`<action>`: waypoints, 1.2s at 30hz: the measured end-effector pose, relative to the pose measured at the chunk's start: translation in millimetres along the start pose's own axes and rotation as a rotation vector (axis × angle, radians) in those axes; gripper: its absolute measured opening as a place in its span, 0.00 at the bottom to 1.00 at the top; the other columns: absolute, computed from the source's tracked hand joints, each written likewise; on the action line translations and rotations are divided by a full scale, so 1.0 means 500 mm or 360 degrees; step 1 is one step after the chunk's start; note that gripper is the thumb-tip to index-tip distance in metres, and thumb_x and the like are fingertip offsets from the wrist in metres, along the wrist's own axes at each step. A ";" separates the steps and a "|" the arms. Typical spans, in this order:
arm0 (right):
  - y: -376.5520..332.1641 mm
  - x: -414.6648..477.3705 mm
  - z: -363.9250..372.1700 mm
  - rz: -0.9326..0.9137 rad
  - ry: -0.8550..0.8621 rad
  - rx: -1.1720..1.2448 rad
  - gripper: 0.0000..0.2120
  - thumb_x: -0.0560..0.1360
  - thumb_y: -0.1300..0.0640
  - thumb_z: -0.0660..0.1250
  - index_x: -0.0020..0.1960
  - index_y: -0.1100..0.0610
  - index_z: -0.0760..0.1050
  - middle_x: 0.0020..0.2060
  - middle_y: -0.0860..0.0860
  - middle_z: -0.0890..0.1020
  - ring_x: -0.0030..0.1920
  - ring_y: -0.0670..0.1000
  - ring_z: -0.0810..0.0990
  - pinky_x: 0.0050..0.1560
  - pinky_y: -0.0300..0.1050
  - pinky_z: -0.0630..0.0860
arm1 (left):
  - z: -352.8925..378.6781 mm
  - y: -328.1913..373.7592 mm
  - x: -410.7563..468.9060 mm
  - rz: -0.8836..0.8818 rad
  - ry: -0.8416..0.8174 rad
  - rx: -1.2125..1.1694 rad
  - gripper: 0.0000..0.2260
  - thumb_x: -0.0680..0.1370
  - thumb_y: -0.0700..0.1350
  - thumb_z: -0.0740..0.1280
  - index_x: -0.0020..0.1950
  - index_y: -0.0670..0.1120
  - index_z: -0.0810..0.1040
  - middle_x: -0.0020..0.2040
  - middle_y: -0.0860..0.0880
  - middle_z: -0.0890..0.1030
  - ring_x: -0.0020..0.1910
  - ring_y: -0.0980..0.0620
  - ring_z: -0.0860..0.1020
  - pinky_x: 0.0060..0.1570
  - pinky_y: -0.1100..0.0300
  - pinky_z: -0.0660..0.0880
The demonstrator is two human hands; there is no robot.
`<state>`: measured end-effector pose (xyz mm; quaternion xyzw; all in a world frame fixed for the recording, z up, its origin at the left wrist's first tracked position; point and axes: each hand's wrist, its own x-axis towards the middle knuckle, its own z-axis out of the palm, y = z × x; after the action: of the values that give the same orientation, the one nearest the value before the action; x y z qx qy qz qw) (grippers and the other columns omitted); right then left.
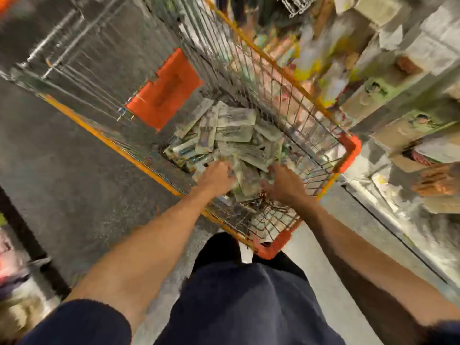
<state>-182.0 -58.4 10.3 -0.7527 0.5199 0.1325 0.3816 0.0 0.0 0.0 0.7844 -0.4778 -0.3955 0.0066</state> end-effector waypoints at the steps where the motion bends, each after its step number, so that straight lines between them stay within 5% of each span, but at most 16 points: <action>1: -0.004 0.023 -0.004 0.0003 -0.0009 0.0060 0.22 0.79 0.47 0.64 0.67 0.59 0.69 0.63 0.59 0.77 0.59 0.60 0.78 0.57 0.53 0.75 | 0.002 -0.005 0.023 -0.0045 -0.0044 -0.0038 0.10 0.81 0.46 0.64 0.61 0.43 0.76 0.50 0.45 0.78 0.48 0.46 0.77 0.44 0.55 0.71; 7: -0.022 0.152 0.014 0.0179 -0.0083 0.0136 0.24 0.81 0.50 0.61 0.74 0.59 0.64 0.72 0.59 0.69 0.68 0.59 0.72 0.66 0.54 0.70 | 0.046 -0.080 0.166 -0.0350 -0.0273 -0.0269 0.20 0.78 0.51 0.67 0.69 0.48 0.71 0.65 0.44 0.73 0.62 0.42 0.75 0.62 0.49 0.72; 11: -0.034 0.233 0.059 0.0322 -0.0032 0.0074 0.26 0.81 0.47 0.59 0.75 0.56 0.62 0.75 0.60 0.61 0.74 0.64 0.61 0.72 0.65 0.63 | 0.075 -0.125 0.238 -0.0614 -0.0259 -0.0754 0.33 0.75 0.54 0.72 0.76 0.46 0.64 0.73 0.45 0.69 0.70 0.42 0.71 0.69 0.46 0.69; 15: -0.042 0.272 0.077 0.0448 -0.0001 0.0002 0.27 0.79 0.46 0.62 0.73 0.57 0.64 0.78 0.58 0.56 0.76 0.63 0.55 0.73 0.64 0.57 | 0.097 -0.131 0.270 -0.0890 -0.0382 -0.1135 0.43 0.71 0.57 0.77 0.78 0.44 0.60 0.72 0.45 0.71 0.68 0.42 0.72 0.68 0.45 0.71; 19: -0.021 0.291 0.090 0.0537 0.0008 -0.0131 0.24 0.78 0.44 0.63 0.68 0.58 0.68 0.68 0.61 0.72 0.69 0.62 0.67 0.68 0.63 0.66 | 0.116 -0.134 0.291 -0.1003 -0.0216 -0.1255 0.35 0.69 0.54 0.79 0.70 0.42 0.71 0.64 0.45 0.79 0.61 0.44 0.77 0.63 0.51 0.75; 23: -0.009 0.290 0.091 0.0679 -0.0078 -0.0012 0.35 0.76 0.37 0.63 0.74 0.58 0.61 0.70 0.63 0.69 0.70 0.65 0.68 0.68 0.62 0.68 | 0.128 -0.108 0.296 -0.0984 -0.0103 -0.1188 0.23 0.73 0.45 0.77 0.64 0.42 0.72 0.58 0.46 0.77 0.48 0.50 0.74 0.48 0.61 0.71; 30: 0.006 0.272 0.082 0.0649 -0.0262 0.0127 0.25 0.80 0.43 0.60 0.65 0.63 0.73 0.67 0.64 0.72 0.66 0.65 0.71 0.65 0.58 0.69 | 0.132 -0.094 0.296 -0.0909 -0.0108 -0.1193 0.16 0.75 0.44 0.74 0.57 0.46 0.70 0.58 0.46 0.73 0.52 0.45 0.76 0.53 0.53 0.75; 33: 0.011 0.252 0.090 0.0642 -0.0292 0.0241 0.22 0.80 0.45 0.61 0.62 0.63 0.76 0.66 0.63 0.72 0.70 0.62 0.65 0.71 0.59 0.63 | 0.130 -0.083 0.278 -0.0840 -0.0159 -0.1287 0.14 0.78 0.43 0.70 0.57 0.47 0.67 0.56 0.45 0.76 0.53 0.46 0.77 0.44 0.60 0.73; 36: 0.009 0.222 0.093 0.0682 -0.0217 0.0453 0.19 0.80 0.45 0.62 0.58 0.61 0.79 0.61 0.60 0.74 0.60 0.58 0.72 0.65 0.56 0.71 | 0.112 -0.077 0.266 -0.0780 -0.0161 -0.1284 0.14 0.78 0.41 0.70 0.60 0.46 0.68 0.58 0.46 0.75 0.55 0.48 0.76 0.51 0.58 0.73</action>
<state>-129.8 -101.7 -89.0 -0.5534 0.6539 0.1864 0.4809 24.0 -58.7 -135.1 0.7886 -0.0867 -0.5771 0.1940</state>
